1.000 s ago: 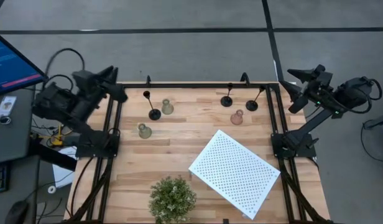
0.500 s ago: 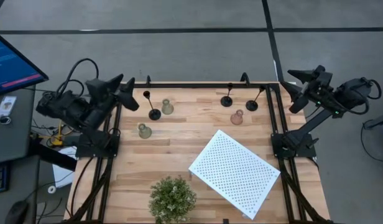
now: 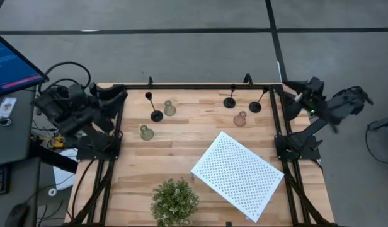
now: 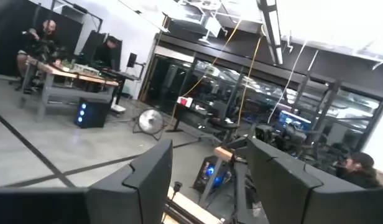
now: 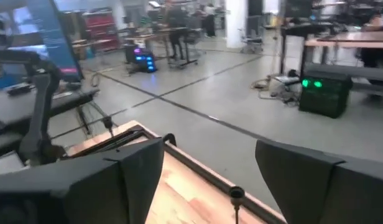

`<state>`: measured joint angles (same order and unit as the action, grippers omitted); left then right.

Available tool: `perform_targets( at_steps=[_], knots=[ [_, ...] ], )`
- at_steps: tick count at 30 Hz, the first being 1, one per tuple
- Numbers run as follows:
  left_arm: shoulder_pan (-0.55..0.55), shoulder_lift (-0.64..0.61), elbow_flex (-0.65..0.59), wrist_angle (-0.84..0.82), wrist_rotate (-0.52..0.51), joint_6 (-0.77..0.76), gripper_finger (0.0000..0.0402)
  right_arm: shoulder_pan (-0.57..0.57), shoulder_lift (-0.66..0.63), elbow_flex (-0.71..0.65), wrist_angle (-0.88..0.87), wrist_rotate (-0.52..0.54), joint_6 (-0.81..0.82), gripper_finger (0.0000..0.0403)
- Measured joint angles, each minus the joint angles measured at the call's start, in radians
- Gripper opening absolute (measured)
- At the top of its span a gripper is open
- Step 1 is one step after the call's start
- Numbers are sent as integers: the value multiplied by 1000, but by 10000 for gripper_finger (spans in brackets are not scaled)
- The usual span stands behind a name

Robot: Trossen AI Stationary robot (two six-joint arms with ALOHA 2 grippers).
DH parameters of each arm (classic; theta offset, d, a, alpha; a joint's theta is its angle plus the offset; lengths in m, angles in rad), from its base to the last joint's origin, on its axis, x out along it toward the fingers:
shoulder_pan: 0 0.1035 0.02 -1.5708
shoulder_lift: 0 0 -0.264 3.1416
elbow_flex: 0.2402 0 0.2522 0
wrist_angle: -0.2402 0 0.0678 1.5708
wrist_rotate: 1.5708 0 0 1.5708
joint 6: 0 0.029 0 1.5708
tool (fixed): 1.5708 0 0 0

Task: Pick & Place candle stick holders
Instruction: Put the pink glass candle holder on the shelf

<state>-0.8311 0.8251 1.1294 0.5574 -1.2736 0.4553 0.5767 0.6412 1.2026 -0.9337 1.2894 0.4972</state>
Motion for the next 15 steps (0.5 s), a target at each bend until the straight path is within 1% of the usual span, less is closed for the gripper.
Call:
perform_targets(
  at_steps=[2,4,7,9,13,15],
  knots=[
    [-4,-8,0,0,0,8,208,-53,35,0,0,-42,73,226],
    [-4,-16,0,-1,1,14,208,-123,70,0,-2,-128,137,213],
    [-4,-28,0,-2,3,16,208,-245,133,0,-6,-315,159,200],
    [-4,-36,0,-3,3,17,208,-334,184,0,-9,-442,159,198],
    [-4,-56,0,-4,3,31,208,-528,288,0,-46,-708,159,211],
    [-7,-68,0,-4,-1,33,208,-630,344,4,-96,-847,160,223]
  ],
)
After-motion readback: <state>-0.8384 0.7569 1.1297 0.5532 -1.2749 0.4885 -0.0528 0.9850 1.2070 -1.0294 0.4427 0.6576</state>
